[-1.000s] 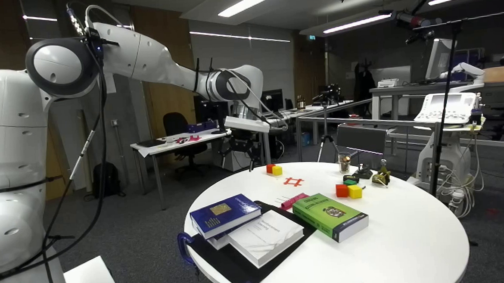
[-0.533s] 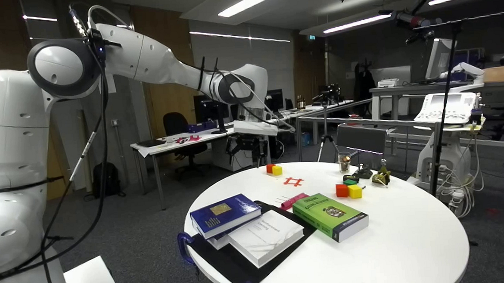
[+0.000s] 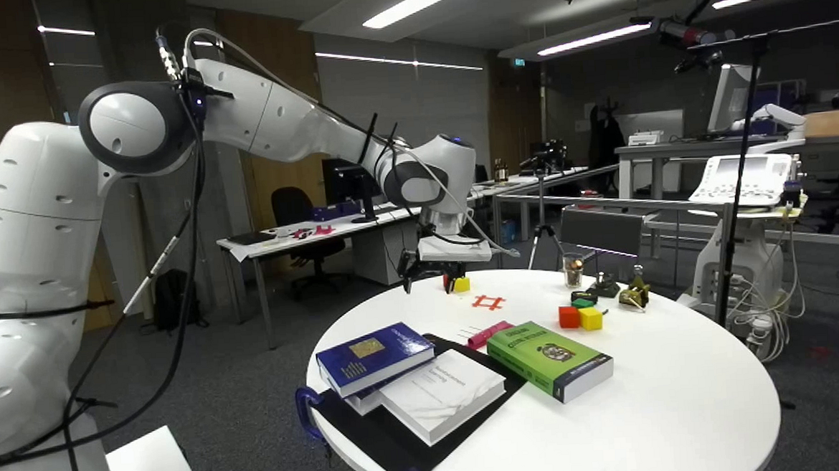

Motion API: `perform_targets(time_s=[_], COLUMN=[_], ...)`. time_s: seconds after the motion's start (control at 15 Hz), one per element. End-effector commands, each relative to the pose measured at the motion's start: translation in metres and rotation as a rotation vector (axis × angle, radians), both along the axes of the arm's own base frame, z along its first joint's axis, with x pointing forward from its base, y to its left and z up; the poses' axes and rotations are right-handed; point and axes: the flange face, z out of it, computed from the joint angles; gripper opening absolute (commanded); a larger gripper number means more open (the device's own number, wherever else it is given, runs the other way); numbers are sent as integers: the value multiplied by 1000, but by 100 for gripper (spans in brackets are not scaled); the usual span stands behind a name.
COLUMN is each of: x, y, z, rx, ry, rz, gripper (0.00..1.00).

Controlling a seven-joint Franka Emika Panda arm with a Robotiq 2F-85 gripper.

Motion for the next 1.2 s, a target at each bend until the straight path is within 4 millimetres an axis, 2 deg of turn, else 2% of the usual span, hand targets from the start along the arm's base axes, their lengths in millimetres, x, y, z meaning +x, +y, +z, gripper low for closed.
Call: perform_targets(time_s=[0.0, 0.33, 0.67, 0.93, 1.0, 1.13], x=[16, 26, 24, 14, 22, 20], y=[-5, -2, -8, -22, -16, -22], z=[-15, -38, -53, -52, -58, -59], rx=[67, 196, 318, 315, 319, 313], ry=[-140, -299, -423, -418, -408, -407], rz=[55, 95, 63, 76, 76, 68], gripper=[100, 100, 100, 100, 100, 100])
